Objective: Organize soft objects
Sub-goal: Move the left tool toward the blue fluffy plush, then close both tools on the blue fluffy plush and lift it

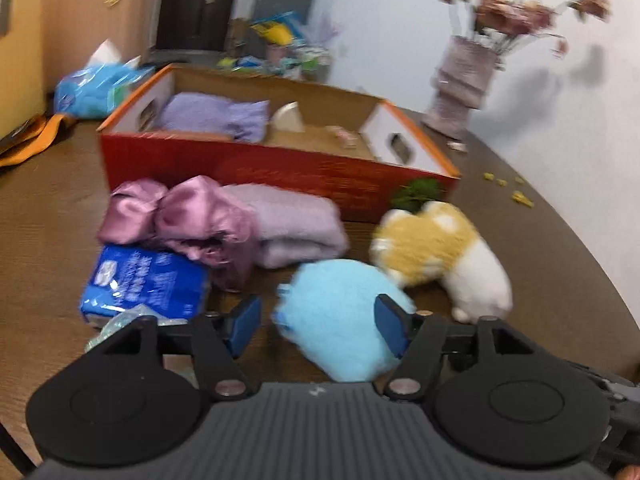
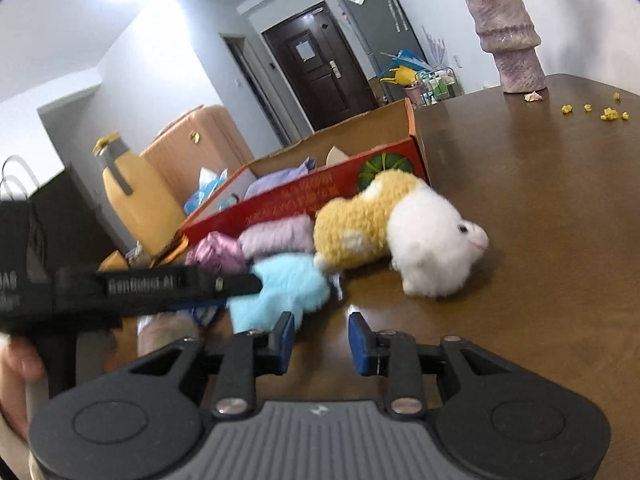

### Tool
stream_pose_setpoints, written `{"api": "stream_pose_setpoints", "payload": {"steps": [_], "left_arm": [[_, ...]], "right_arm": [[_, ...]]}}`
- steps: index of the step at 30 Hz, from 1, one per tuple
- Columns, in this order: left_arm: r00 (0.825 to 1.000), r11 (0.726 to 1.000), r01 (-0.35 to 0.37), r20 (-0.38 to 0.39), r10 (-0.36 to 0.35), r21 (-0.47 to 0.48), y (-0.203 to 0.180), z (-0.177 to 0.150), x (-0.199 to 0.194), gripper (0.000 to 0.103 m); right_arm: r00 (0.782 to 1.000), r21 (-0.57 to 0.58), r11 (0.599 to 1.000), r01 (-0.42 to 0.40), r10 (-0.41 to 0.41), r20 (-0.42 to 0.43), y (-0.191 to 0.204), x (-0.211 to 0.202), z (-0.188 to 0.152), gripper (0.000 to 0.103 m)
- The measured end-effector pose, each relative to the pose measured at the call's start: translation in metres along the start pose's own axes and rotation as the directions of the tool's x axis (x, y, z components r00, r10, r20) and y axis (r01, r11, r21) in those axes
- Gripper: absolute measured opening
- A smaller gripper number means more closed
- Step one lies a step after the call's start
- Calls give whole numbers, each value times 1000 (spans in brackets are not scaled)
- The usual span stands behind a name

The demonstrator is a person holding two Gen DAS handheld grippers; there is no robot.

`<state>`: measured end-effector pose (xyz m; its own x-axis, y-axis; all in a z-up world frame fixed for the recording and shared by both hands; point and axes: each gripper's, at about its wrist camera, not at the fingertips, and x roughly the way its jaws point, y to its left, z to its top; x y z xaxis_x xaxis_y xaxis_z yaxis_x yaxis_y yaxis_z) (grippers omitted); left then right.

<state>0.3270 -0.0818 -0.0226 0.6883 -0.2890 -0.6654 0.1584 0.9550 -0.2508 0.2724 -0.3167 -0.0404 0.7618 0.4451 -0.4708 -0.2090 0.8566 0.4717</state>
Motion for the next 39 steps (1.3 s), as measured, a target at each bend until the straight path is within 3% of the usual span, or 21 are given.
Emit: {"api": "stream_pose_setpoints", "payload": {"steps": [1,3,6,11,14,18,20,22,27,30,36,38,39], "left_arm": [[1000,1000,16,-12,-16,-25,5,2,2,79],[998,996,51,-24,-53,-79,13,6,5,80],[995,989,90,-28,-94,-117,21,10,6,79],[985,980,154,-60,-163,-129,25,8,12,41],[984,980,151,-74,-162,-130,22,4,12,40],[972,967,200,-93,-216,-156,23,-2,10,40],[972,971,194,-107,-210,-141,21,-6,6,52],[971,975,192,-119,-206,-113,17,-11,0,56],[967,973,208,-132,-220,-95,7,-20,-5,53],[973,974,189,-111,-203,-128,12,-17,-4,54],[961,954,225,-114,-251,-199,22,-9,8,53],[956,949,234,-126,-263,-210,22,-10,13,42],[956,950,235,-124,-264,-207,22,-11,13,42]], "right_arm": [[1000,23,1000,-11,11,10,-2,8,5,35],[1000,59,998,-26,26,5,-4,22,13,46],[999,72,997,-32,32,2,-5,40,21,46],[995,124,990,-70,78,-62,-9,67,25,43],[994,112,991,-74,83,-78,-5,64,21,37],[997,81,996,-37,43,-71,0,38,7,31],[998,78,997,-2,7,-57,-1,23,-1,26],[998,62,998,34,-31,-55,2,12,-10,24],[999,138,990,23,-18,-37,-8,2,-19,24],[1000,173,985,-13,11,12,-13,-2,-13,26],[1000,170,985,2,-5,16,-16,17,0,30],[1000,178,984,2,-3,3,-16,24,1,30],[1000,180,984,-2,2,1,-17,25,1,30]]}}
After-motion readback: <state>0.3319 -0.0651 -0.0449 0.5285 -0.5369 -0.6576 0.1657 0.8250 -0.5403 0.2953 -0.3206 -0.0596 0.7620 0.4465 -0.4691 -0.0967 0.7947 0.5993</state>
